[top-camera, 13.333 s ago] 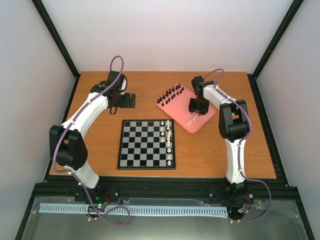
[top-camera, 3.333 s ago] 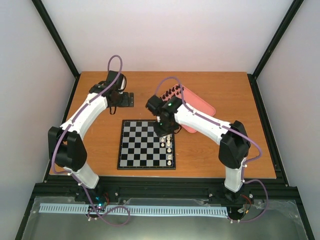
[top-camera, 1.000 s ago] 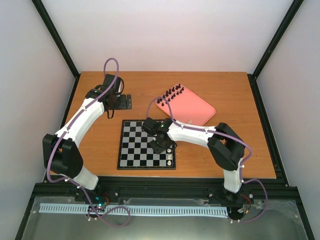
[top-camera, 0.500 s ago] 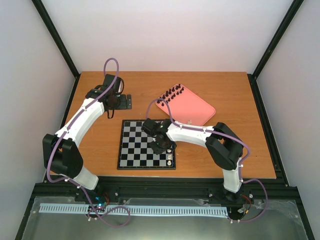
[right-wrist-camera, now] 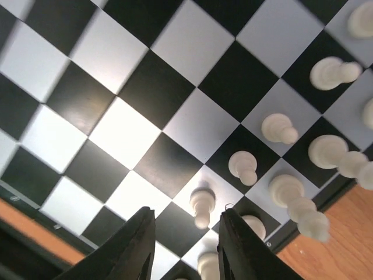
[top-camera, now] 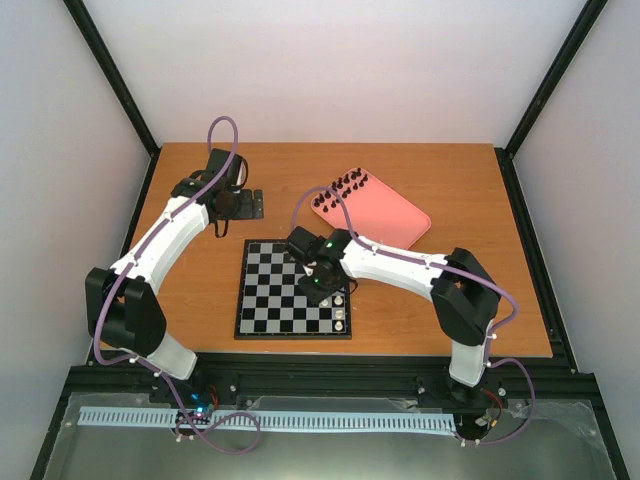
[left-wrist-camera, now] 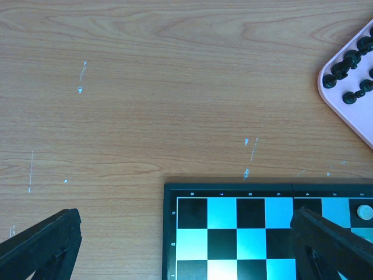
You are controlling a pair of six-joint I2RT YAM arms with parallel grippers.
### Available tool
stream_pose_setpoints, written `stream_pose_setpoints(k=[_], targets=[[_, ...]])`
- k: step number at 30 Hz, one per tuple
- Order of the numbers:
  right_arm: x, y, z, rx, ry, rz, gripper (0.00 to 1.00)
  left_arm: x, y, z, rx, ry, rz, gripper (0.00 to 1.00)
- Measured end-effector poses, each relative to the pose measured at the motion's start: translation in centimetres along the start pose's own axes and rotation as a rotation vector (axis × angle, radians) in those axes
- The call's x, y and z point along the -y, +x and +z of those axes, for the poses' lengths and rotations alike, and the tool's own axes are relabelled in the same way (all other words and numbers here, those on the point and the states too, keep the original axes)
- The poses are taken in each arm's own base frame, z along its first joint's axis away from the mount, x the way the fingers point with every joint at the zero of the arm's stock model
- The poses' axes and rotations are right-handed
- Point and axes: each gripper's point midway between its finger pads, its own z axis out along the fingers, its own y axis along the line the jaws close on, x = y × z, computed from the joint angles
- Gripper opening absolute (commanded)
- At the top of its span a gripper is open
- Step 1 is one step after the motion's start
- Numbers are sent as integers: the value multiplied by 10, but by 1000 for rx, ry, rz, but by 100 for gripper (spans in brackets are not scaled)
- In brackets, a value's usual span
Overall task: Set up the chess pieces on the board
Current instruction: Place the chess piece on the chessboard, then pick up the chess piece from the storage box.
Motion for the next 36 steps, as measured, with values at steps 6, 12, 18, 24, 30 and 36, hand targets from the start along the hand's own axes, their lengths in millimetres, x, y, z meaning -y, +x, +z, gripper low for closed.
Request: stream_pose_setpoints(k=[6,12,18,24,30,36], targets=[[-1,-21,-59,115,-9,9,49,-1,0,0,1,-3,0,100],[43,-59,-111,241,35,119,56,-1,0,0,2,-7,0,100],[165,-61,-90,179,140,394,58,3,-4,-3,3,15,7,100],[225,-48,-36,52,149,540,56,8,-4,4,-15,30,21,100],[234,-42,3,-15,101,586,54,11,0,11,-38,41,29,100],[245,-40,13,-18,73,634,52,11,0,12,-42,42,30,100]])
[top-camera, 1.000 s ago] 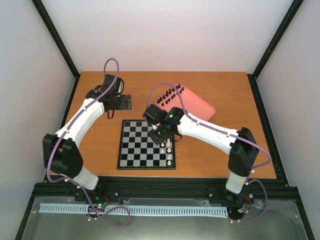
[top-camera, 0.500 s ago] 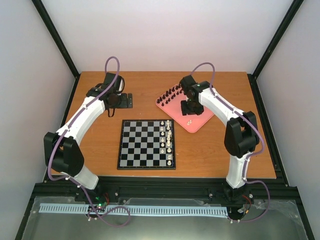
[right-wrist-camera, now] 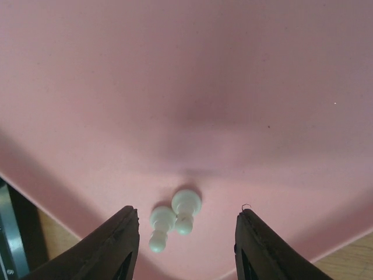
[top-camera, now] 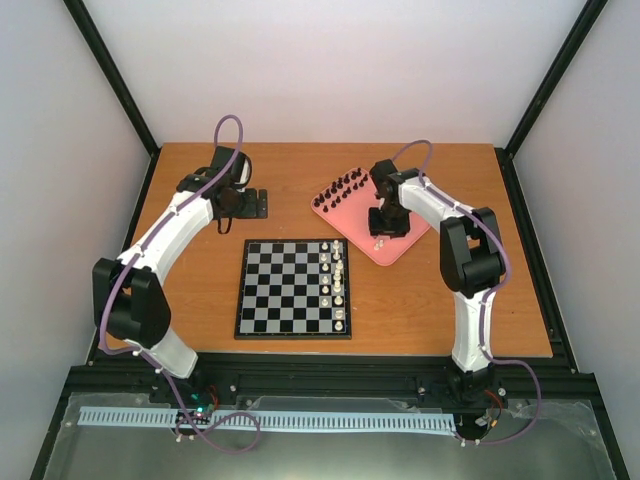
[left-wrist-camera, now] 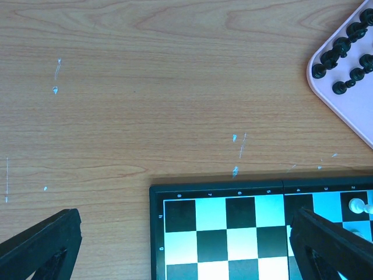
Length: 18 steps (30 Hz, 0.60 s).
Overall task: Set up the chess pieces on the board
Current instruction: Pick up the chess piece from the storage box.
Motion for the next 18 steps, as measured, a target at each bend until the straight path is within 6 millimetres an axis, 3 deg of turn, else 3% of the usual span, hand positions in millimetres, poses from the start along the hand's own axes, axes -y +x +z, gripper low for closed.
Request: stream_pose_setpoints(k=[7,18], targets=[[0,1,15,-28,-12,28,50,0,2,4,-11,-4,2,100],[-3,0,20,-32,-31,66,38,0,2,5,-12,-4,2,100]])
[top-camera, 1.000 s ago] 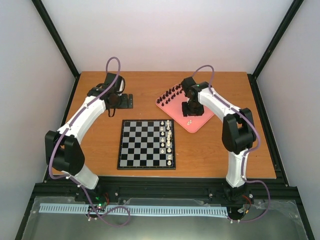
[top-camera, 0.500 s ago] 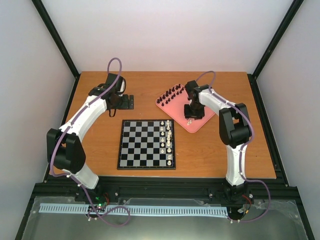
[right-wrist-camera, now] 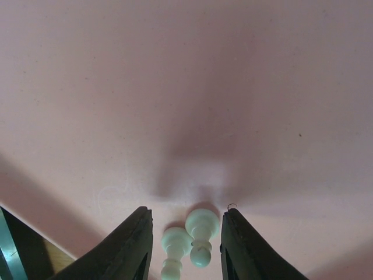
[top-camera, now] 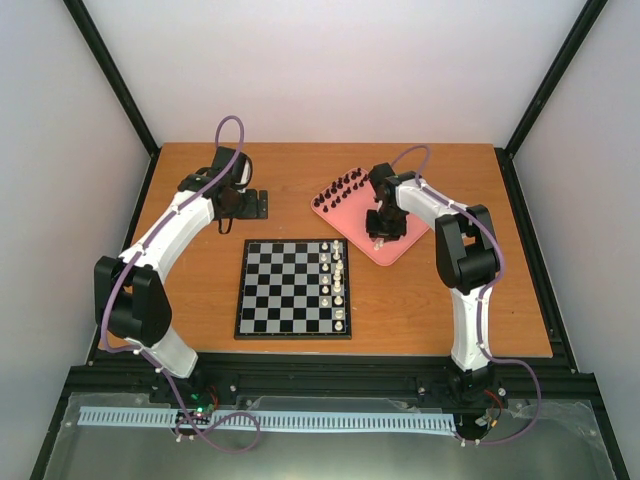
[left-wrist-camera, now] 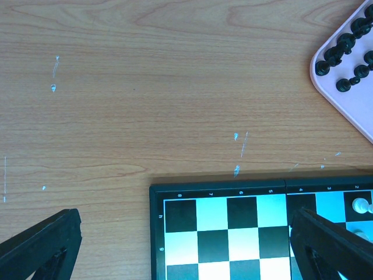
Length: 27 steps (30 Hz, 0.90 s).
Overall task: Set up the chess pieces on the board
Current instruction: Pick up the chess piece from the storage box.
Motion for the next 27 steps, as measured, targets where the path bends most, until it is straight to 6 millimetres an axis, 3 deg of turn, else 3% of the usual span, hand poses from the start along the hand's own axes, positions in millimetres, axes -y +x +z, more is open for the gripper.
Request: stream_pose_setpoints(k=[7,12,27], targets=[[-1,1,1,-5,-7,9,37,0,2,1,-4,-2,1,100],[3,8,6,-26,3,21,31,-1,3,2,-7,-2,1,100],[4,5,4,-18,7,35,10,-1,5,3,-13,-4,4,100]])
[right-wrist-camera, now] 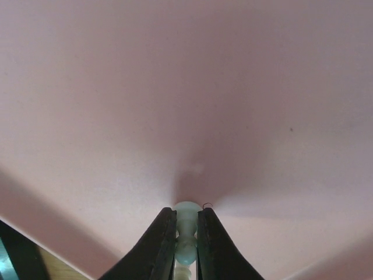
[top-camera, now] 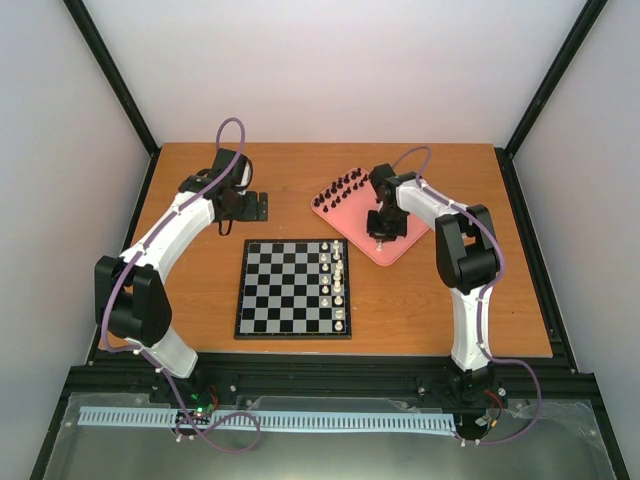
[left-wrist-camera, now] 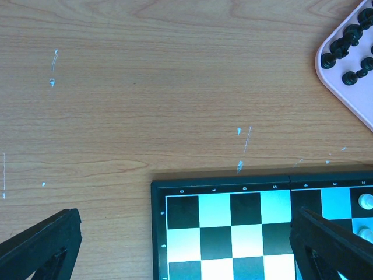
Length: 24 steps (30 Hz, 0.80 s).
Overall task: Set up the chess pieces on the board
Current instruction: Pick up the chess piece from the storage box, then place the chess piece on the chessboard.
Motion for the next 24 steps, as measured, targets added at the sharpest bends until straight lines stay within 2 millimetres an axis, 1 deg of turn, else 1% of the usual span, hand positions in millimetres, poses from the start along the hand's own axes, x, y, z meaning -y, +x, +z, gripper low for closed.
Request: stream_pose_setpoints(k=[4,6,9,14,18,20,21,23,24], targets=[[-1,-8,-6,28,5,-13,9,0,0,0,0,0,4,100],[-1,-12,-8,40,11,-24,5,0,0,0,0,-1,4,100],[-1,-19,-10,59,20,-36,3,0,0,0,0,-1,5,100],[-3,-23,-16,67,19,-54,3,0,0,0,0,-1,5,100],[-11,-25,-29,84,4,-92,3,0,0,0,0,-3,5,100],[-19,-20,-41,94,-6,-129,3,-1,0,0,0,-4,5,100],[-27,-15,-50,103,-14,-157,3,-1,0,0,1,-6,5,100],[-52,0,-71,133,-41,-235,3,-2,0,0,2,-9,5,100],[-70,14,-84,151,-62,-289,3,-2,0,0,3,-12,5,100]])
